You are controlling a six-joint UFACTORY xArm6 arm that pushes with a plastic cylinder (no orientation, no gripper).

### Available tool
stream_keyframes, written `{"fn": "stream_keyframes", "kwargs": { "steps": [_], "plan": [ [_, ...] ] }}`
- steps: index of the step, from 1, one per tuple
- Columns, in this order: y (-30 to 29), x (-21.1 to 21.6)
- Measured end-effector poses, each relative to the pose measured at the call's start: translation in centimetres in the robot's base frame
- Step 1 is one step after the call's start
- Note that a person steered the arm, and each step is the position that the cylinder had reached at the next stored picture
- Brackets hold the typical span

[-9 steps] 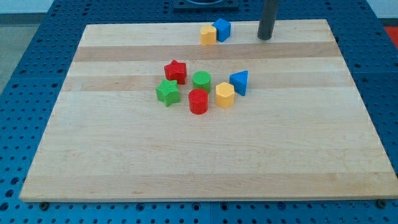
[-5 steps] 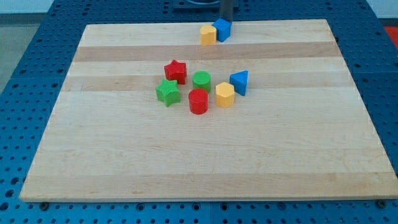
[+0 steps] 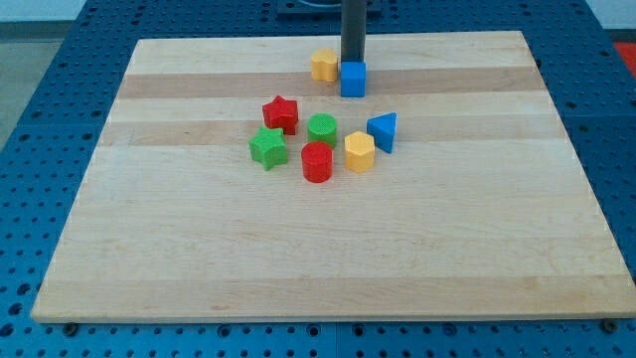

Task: Place the cube above the triangle

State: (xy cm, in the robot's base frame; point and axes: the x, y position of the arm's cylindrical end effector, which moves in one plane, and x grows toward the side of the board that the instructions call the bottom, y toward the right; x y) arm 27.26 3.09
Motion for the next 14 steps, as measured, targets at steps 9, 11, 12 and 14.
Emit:
{"fn": "stream_keyframes", "kwargs": {
  "steps": [9, 11, 12, 14],
  "plan": [
    [-5.4, 5.4],
    [-5.1, 3.1],
    [-2.6, 3.1],
    [0.5, 4.4]
  ]
}}
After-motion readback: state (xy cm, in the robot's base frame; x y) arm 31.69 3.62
